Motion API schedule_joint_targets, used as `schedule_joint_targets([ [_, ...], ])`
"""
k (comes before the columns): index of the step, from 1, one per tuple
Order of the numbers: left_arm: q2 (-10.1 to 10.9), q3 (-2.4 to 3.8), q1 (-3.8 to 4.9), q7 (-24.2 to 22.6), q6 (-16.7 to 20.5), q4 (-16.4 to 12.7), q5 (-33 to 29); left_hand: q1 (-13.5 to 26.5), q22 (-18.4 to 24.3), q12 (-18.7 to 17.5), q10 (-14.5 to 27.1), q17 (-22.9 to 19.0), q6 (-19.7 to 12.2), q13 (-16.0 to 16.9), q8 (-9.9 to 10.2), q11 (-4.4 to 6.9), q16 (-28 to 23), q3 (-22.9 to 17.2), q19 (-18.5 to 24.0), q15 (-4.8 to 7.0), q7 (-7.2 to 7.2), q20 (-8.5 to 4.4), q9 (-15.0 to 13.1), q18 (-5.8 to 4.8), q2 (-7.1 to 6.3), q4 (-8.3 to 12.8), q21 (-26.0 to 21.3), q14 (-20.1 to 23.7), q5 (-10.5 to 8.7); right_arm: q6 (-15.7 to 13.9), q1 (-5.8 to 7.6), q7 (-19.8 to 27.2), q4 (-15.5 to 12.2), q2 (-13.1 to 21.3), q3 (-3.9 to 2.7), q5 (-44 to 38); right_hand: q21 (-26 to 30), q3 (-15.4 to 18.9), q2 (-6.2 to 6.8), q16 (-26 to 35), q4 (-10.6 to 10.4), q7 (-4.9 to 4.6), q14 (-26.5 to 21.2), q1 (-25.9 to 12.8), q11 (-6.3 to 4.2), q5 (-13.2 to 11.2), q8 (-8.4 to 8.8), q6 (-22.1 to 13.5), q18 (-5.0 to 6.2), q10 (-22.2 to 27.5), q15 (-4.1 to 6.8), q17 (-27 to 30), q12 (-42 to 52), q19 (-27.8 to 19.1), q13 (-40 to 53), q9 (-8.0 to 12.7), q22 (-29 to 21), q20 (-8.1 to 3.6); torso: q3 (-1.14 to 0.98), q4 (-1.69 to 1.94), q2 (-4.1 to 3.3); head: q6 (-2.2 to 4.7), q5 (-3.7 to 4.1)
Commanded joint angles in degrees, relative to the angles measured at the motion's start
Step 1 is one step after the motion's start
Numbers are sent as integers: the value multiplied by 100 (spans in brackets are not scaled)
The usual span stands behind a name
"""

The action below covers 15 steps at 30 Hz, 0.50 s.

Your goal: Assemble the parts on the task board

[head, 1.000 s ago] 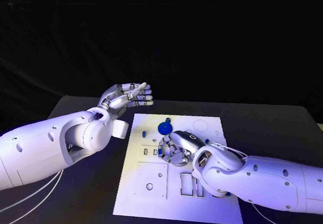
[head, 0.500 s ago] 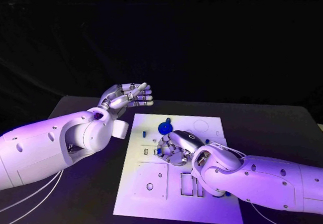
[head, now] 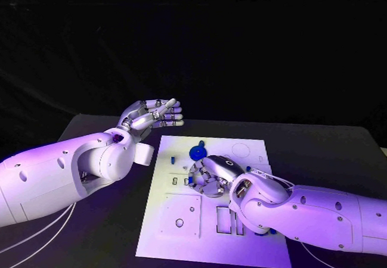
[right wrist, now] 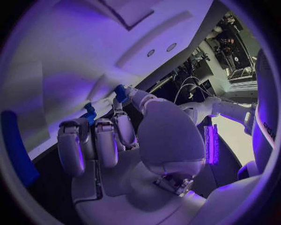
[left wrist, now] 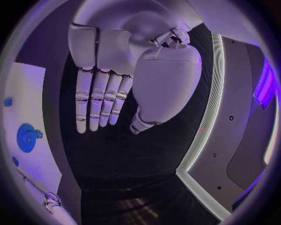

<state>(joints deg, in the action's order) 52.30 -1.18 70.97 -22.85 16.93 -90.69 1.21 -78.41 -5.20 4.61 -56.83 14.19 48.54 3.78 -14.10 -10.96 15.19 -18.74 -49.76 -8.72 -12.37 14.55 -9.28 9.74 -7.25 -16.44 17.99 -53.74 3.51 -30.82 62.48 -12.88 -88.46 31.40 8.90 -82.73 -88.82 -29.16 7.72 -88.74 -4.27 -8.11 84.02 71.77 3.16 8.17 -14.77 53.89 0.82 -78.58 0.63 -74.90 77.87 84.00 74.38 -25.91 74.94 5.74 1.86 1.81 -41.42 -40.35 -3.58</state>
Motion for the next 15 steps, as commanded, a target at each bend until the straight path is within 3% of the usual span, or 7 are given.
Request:
schedule_joint_targets([
  [1, -5, 4, 3, -25, -95, -15, 5, 6, 6, -34, -32, 6, -4, 8, 11, -8, -30, 23, -8, 8, -163, 28, -1, 81, 26, -2, -28, 16, -30, 86, -15, -82, 17, 6, 10, -109, 36, 1, 35, 35, 6, 8, 482, -18, 9, -26, 27, -56, -33, 36, 18, -967, -27, 484, -9, 8, 1384, -45, -2, -2, 0, -7, -3],
  [15, -3, 4, 3, -24, -99, -9, 5, 6, 6, -34, -32, 6, -4, 8, 11, -8, -30, 23, -8, 8, -163, 28, -1, 81, 26, -2, -28, 16, -30, 27, -17, -42, -9, 17, 10, -127, 49, 10, 128, 37, 29, -42, 482, -55, 52, -57, 83, -173, -29, 68, -17, -966, -45, 476, -24, 40, 1375, -18, 0, -2, 0, -13, -3],
])
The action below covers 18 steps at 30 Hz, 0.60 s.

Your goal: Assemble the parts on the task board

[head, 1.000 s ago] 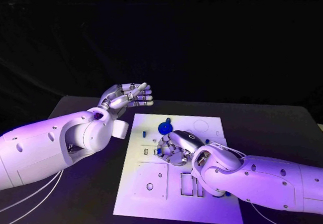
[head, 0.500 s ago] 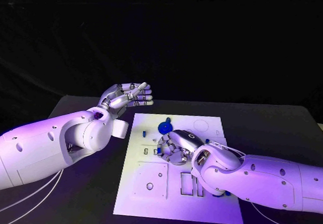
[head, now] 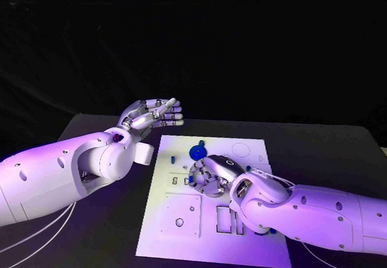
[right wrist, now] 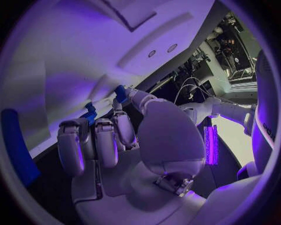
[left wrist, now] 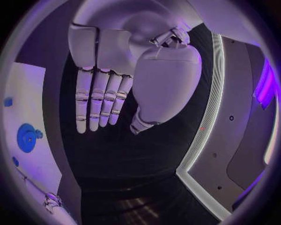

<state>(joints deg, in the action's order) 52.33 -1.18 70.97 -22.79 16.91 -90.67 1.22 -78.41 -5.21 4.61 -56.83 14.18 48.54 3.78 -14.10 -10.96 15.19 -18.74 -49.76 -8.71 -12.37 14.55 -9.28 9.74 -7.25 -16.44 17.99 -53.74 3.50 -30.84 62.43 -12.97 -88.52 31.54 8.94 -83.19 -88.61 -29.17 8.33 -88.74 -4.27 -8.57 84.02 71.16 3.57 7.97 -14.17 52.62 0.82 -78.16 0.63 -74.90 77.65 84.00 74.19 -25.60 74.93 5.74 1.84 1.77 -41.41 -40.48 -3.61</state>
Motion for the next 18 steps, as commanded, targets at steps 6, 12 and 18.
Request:
schedule_joint_targets([
  [6, -4, 4, 3, -28, -98, -10, 4, 6, 6, -34, -32, 7, -4, 8, 11, -8, -30, 23, -8, 8, -163, 28, -1, 81, 26, -2, -28, 16, -30, 7, -13, -24, -7, 4, 7, -82, 36, 52, 112, 39, -12, -21, 481, -81, 41, -335, 45, -91, -28, 37, -48, -964, -25, 472, -6, 31, 1372, 15, 4, 3, 0, 1, 5],
  [12, -3, 4, 3, -27, -97, -9, 4, 6, 6, -34, -32, 7, -4, 8, 11, -8, -30, 23, -8, 8, -163, 28, -1, 81, 26, -2, -28, 16, -30, 27, -13, -43, -1, 3, 7, -91, 48, 73, 144, 40, -16, -29, 480, -99, 47, -372, 58, -116, -24, 51, -54, -961, -37, 463, -20, 40, 1364, 21, 5, -1, 3, 0, 7],
  [18, 0, 4, 3, -24, -97, -9, 4, 10, 13, -42, -34, 17, -4, 6, 14, -8, -40, 33, -12, 8, -163, 27, -1, 80, 24, -5, -31, 17, -30, 28, -13, -38, 1, 2, 7, -95, 74, 114, 190, 45, -29, -55, 477, -130, 70, -374, 106, -210, -16, 108, -71, -950, -88, 445, -77, 66, 1345, 36, 3, 0, -1, -4, 7],
])
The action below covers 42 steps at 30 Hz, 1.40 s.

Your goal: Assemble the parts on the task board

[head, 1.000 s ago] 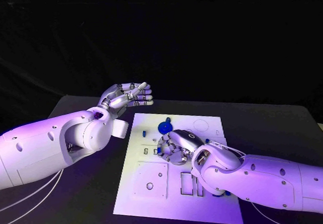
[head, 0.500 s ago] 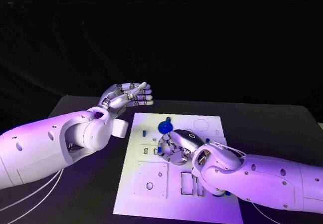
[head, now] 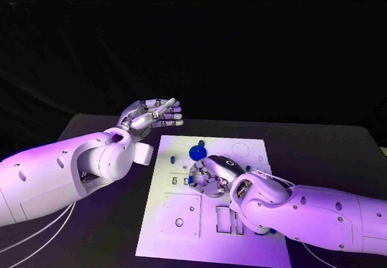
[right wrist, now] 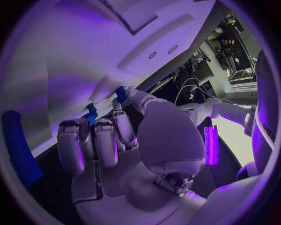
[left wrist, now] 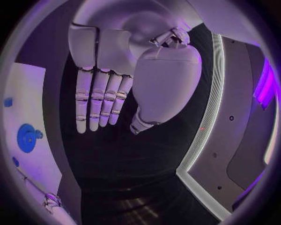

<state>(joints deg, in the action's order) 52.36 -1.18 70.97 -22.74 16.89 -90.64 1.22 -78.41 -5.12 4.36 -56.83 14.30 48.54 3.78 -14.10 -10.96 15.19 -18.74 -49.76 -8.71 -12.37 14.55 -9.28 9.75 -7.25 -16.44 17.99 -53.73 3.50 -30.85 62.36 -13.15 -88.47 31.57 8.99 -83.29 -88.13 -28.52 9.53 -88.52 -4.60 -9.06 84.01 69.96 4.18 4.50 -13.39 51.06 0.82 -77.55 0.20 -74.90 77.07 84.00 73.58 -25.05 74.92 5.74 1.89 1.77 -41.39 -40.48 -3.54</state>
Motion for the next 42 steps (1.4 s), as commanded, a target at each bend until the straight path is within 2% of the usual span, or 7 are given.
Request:
schedule_joint_targets([
  [1, -3, 4, 3, -28, -94, -11, 4, 10, 5, -17, -34, 5, -4, 6, 14, -8, -40, 33, -12, 8, -163, 27, -1, 80, 24, -5, -31, 17, -30, 23, -6, -11, -3, -2, 1, -84, 30, 59, 80, 24, 0, -10, 476, -17, 14, -23, 36, -70, -15, 53, -33, -946, -34, 442, -19, 15, 1343, 39, -2, 0, -4, -4, 0],
  [16, 4, 4, 3, 64, -129, 30, 115, 0, 8, -10, -92, 40, 32, 11, -2, 26, -28, 41, -66, 35, -114, 10, -11, 87, 32, -4, -12, -40, -30, -299, -5, 176, -152, 111, 0, -64, 78, 563, 260, 42, -175, -96, 463, -148, 100, -143, 242, -414, -2, 203, -108, -897, -133, 413, -135, 102, 1315, 108, -3, 2, 6, -10, 16],
  [29, -52, 3, 3, 1367, -921, 372, 2230, 45, -362, 292, -1251, 1080, 542, 168, -208, 481, 1243, 48, -1354, 621, 243, -582, -178, 84, -9, -19, 900, -1740, -22, -420, 328, 1528, -945, 1145, -74, 1232, 568, 668, 72, 123, -247, -94, 405, 68, 101, 186, 190, -319, 138, 414, -115, -695, -287, 79, -315, 80, 974, 125, -25, -48, 98, 2, -20],
  [33, -105, 4, 4, 2242, -1256, 427, 3107, 288, -840, 681, -1703, 2265, 722, 493, -423, 668, 2784, 123, -1842, 839, 371, -846, -404, 58, -99, 48, 1750, -2333, -22, -347, 530, 1756, -1191, 1601, -94, 1931, 554, 691, 48, 118, -261, -74, 412, 118, 82, 364, 124, -255, 131, 416, -98, -725, -284, 96, -317, 54, 988, 111, -37, -67, 155, -22, -38],
  [34, -118, 4, 4, 2465, -1349, 431, 3312, 434, -1157, 1031, -1626, 3586, 579, 813, -612, 684, 4160, 187, -1843, 890, 407, -924, -574, 36, -90, -16, 2241, -2471, -33, -325, 573, 1774, -1217, 1685, -96, 2081, 549, 693, 46, 115, -263, -73, 415, 119, 81, 376, 119, -251, 129, 412, -97, -733, -281, 100, -313, 52, 992, 110, -44, -68, 173, -26, -41],
  [36, -152, 4, 7, 2956, -1560, 432, 3788, 740, -1682, 1810, -1195, 4523, 279, 1509, -1088, 731, 5145, 252, -1495, 962, 459, -905, -941, 17, 34, 0, 2977, -2445, -28, -288, 657, 1797, -1237, 1854, -100, 2374, 544, 695, 43, 115, -268, -71, 415, 118, 80, 387, 113, -245, 127, 410, -96, -735, -279, 105, -311, 50, 996, 109, -51, -69, 198, -31, -43],
  [42, -294, 5, 18, 4136, -1977, 418, 4906, 1039, -4030, 3898, -784, 6072, 30, 3065, -2286, 923, 6507, 359, -1819, 1053, 651, -1040, -1711, -186, 22, -38, 4946, -3099, 0, -218, 805, 1771, -1119, 2171, -104, 2859, 528, 701, 35, 110, -279, -68, 419, 114, 77, 412, 101, -235, 123, 407, -93, -749, -277, 117, -311, 45, 1008, 106, -88, -61, 266, -53, -88],
])
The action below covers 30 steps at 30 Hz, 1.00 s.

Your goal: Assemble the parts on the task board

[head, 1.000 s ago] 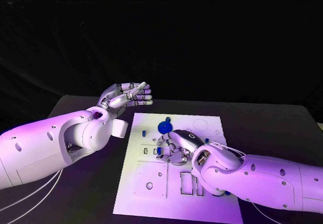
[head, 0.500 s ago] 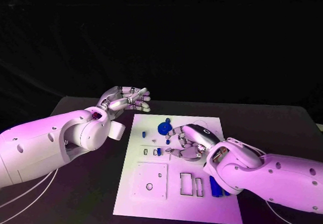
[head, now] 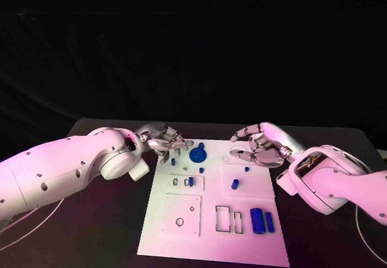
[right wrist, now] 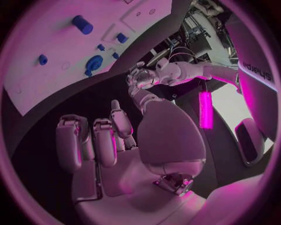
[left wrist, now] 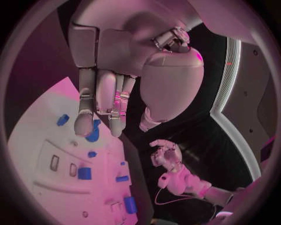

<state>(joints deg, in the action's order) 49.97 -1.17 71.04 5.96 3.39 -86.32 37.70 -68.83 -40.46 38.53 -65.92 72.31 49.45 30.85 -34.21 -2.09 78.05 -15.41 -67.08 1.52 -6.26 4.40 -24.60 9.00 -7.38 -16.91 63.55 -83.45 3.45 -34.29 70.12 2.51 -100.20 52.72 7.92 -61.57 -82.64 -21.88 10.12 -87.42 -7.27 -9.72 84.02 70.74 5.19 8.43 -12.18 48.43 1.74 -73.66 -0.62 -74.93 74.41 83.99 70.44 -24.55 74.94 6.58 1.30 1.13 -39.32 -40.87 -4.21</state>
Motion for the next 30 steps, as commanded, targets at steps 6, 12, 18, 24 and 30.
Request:
schedule_joint_targets([
  [6, -279, 1, 31, 1904, -952, 61, 2008, 381, -1888, 2122, -387, 1038, -64, 1970, -809, 167, 760, 245, -670, 146, 181, -114, -556, -322, 78, -2, 1271, -437, -24, 176, 70, 152, 200, 149, 2, 845, -23, 41, -26, 2, -19, -2, 417, 31, -26, 29, -23, 28, 30, 25, -9, -742, -19, 120, -8, -6, 1007, 21, -50, 27, 102, -48, -23],
  [12, -542, -20, 58, 2173, -1219, 199, 2490, 534, -2123, 2400, -436, 1146, -104, 2253, -960, 189, 832, 424, -753, 166, 206, -137, -703, -357, 114, -5, 1417, -472, -26, 217, 81, 93, 290, 156, 3, 861, -24, 43, -26, 2, -22, -2, 418, 28, -26, 33, -24, 27, 30, 31, -9, -743, -25, 120, -15, -6, 1007, 21, -60, 50, 122, -68, -42],
  [18, -786, -116, 112, 2290, -1360, 343, 2702, 607, -2156, 2405, -395, 1156, -137, 2250, -986, 187, 839, 507, -752, 165, 204, -137, -742, -362, 139, -3, 1440, -473, -26, 253, 84, 31, 338, 141, 3, 832, -22, 48, -26, 3, -29, -2, 417, 22, -26, 40, -24, 24, 31, 28, -8, -739, -23, 120, -13, -6, 1006, 20, -58, 42, 124, -93, -56],
  [24, -950, -182, 134, 2339, -1488, 435, 2766, 637, -2188, 2372, -338, 1157, -177, 2205, -985, 179, 840, 550, -757, 159, 195, -134, -759, -367, 177, -2, 1458, -471, -25, 283, 84, -18, 363, 131, 5, 782, -13, 54, -25, 4, -36, -2, 416, 16, -26, 49, -24, 19, 33, 31, -7, -736, -26, 114, -18, -6, 1000, 19, -52, 38, 123, -106, -56],
  [30, -1044, -219, 139, 2356, -1575, 466, 2779, 634, -2192, 2330, -285, 1169, -206, 2153, -979, 172, 847, 567, -750, 153, 188, -130, -767, -367, 202, 0, 1462, -472, -22, 299, 82, -52, 377, 124, 6, 752, -11, 58, -25, 7, -41, -2, 415, 11, -26, 56, -24, 15, 33, 31, -7, -730, -27, 114, -19, -6, 999, 18, -44, 48, 118, -116, -52],
])
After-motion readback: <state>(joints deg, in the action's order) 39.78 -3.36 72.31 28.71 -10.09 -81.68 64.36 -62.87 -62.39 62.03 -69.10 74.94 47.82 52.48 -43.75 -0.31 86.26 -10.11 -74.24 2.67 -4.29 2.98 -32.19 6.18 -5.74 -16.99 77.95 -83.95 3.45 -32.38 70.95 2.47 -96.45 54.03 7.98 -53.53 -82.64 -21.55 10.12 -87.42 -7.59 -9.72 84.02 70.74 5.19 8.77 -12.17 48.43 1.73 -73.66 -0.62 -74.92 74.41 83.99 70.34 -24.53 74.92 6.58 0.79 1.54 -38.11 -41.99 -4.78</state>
